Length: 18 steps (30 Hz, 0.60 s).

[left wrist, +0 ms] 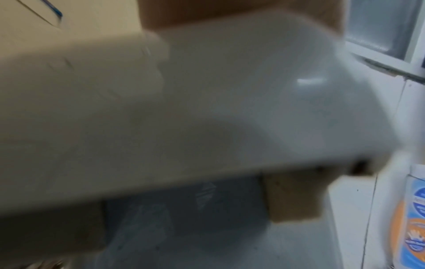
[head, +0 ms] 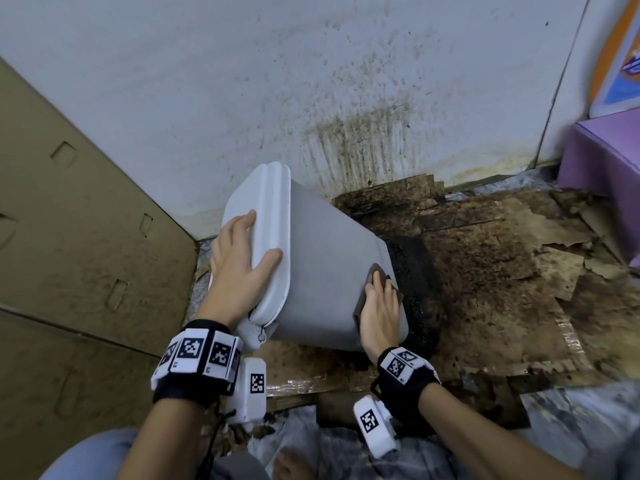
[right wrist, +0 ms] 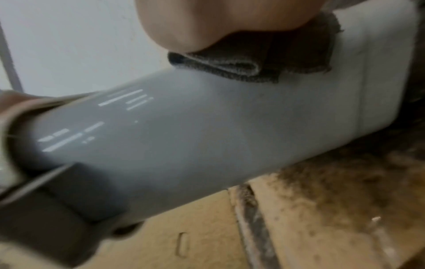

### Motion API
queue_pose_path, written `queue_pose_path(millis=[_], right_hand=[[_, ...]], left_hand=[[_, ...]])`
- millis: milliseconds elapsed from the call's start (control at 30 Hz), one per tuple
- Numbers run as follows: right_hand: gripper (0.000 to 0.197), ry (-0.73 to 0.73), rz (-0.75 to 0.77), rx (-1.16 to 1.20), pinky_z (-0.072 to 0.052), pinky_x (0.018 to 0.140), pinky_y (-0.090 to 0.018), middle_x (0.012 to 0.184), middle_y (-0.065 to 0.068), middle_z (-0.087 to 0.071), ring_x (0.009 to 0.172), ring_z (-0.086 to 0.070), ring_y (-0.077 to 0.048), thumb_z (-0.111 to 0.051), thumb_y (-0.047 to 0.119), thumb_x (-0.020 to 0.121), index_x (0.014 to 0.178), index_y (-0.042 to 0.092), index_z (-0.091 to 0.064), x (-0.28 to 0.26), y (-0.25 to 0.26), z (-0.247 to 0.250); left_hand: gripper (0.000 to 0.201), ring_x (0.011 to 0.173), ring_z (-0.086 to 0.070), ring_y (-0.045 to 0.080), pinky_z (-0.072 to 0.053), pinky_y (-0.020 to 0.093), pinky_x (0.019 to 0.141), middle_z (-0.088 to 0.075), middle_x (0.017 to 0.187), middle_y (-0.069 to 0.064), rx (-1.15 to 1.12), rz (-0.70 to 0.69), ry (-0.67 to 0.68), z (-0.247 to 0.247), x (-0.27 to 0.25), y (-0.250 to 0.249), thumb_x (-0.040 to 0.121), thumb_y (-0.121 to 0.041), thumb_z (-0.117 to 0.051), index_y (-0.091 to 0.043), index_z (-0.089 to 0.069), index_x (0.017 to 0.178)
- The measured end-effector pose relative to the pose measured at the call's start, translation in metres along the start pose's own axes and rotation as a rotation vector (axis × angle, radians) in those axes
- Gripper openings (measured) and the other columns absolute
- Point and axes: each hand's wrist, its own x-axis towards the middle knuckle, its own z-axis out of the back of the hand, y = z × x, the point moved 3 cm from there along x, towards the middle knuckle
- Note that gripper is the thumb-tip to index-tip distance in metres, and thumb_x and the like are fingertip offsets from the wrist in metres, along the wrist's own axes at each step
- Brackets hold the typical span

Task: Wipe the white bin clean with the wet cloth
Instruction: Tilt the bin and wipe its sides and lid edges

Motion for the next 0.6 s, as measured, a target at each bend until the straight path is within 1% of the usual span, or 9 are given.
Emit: queue_pose_path(millis=[100,167,200,233,267,333,400,467,600], right_hand=[[0.053,0.015,0.012,0.083,0.01,0.123,-0.033,0.169,0.005,-0.004,0.155,0.003,-0.01,-0.021,0.041,0.108,0.16,0.031,-0.016,-0.021,0.032,-0.006],[0.057,0.067,0.092,0.107,0.009,0.122,-0.032,0.168,0.01,-0.003,0.153,0.004,-0.005,-0.02,0.047,0.104,0.159,0.034,-0.017,-0.04,0.059,-0.013],[0.062,0.098,0.14,0.117,0.008,0.122,-0.031,0.168,0.013,-0.003,0.152,0.004,-0.002,-0.017,0.051,0.099,0.159,0.036,-0.017,-0.05,0.072,-0.016],[0.065,0.126,0.198,0.116,0.007,0.122,-0.03,0.167,0.016,-0.003,0.151,0.004,0.001,-0.014,0.051,0.095,0.159,0.039,-0.016,-0.058,0.082,-0.02],[0.066,0.154,0.26,0.106,0.007,0.123,-0.029,0.167,0.018,-0.001,0.149,0.005,0.005,-0.011,0.05,0.093,0.158,0.04,-0.014,-0.064,0.091,-0.023],[0.062,0.19,0.371,0.064,0.007,0.124,-0.029,0.166,0.019,0.002,0.146,0.009,0.01,-0.008,0.045,0.096,0.157,0.044,-0.009,-0.071,0.098,-0.029],[0.057,0.186,0.498,-0.006,0.005,0.125,-0.031,0.167,0.018,0.004,0.148,0.013,0.009,-0.004,0.044,0.1,0.157,0.045,-0.005,-0.073,0.097,-0.031],[0.055,0.174,0.62,-0.069,0.002,0.125,-0.032,0.168,0.018,0.002,0.151,0.011,0.005,-0.003,0.044,0.104,0.159,0.042,-0.005,-0.072,0.089,-0.028],[0.053,0.164,0.726,-0.132,-0.005,0.125,-0.033,0.168,0.017,-0.003,0.154,0.002,-0.001,-0.013,0.044,0.107,0.159,0.039,-0.011,-0.061,0.074,-0.019]], left_hand=[[0.088,0.143,-0.021,0.016,-0.021,0.05,0.121,-0.026,0.156,-0.008,0.008,-0.001,-0.006,-0.001,0.001,0.0,0.077,-0.065,-0.04,-0.028,-0.028,0.156],[0.092,0.143,-0.022,0.017,-0.019,0.046,0.121,-0.027,0.155,-0.004,0.008,-0.001,-0.018,-0.003,0.002,-0.003,0.074,-0.066,-0.039,-0.025,-0.029,0.156],[0.093,0.142,-0.022,0.016,-0.019,0.043,0.12,-0.028,0.155,-0.003,0.012,-0.001,-0.022,-0.004,0.002,-0.004,0.073,-0.066,-0.038,-0.024,-0.03,0.156],[0.094,0.142,-0.022,0.016,-0.018,0.04,0.118,-0.028,0.155,-0.002,0.015,-0.004,-0.025,-0.005,0.003,-0.005,0.072,-0.066,-0.038,-0.024,-0.03,0.156],[0.094,0.143,-0.022,0.016,-0.017,0.037,0.116,-0.028,0.155,-0.002,0.018,-0.007,-0.025,-0.005,0.003,-0.006,0.073,-0.067,-0.037,-0.024,-0.029,0.156],[0.093,0.144,-0.021,0.016,-0.017,0.035,0.116,-0.027,0.156,-0.002,0.021,-0.009,-0.017,-0.005,0.003,-0.006,0.074,-0.067,-0.037,-0.025,-0.028,0.157],[0.093,0.144,-0.021,0.016,-0.017,0.039,0.119,-0.027,0.156,-0.002,0.012,-0.004,-0.012,-0.005,0.003,-0.004,0.075,-0.067,-0.037,-0.025,-0.027,0.157],[0.092,0.143,-0.021,0.014,-0.019,0.044,0.121,-0.027,0.156,-0.003,0.004,0.004,-0.01,-0.003,0.002,-0.003,0.075,-0.067,-0.038,-0.025,-0.028,0.157],[0.089,0.14,-0.023,0.012,-0.021,0.047,0.121,-0.028,0.155,-0.005,-0.003,-0.004,-0.021,-0.001,0.001,0.0,0.076,-0.066,-0.04,-0.026,-0.029,0.156]])
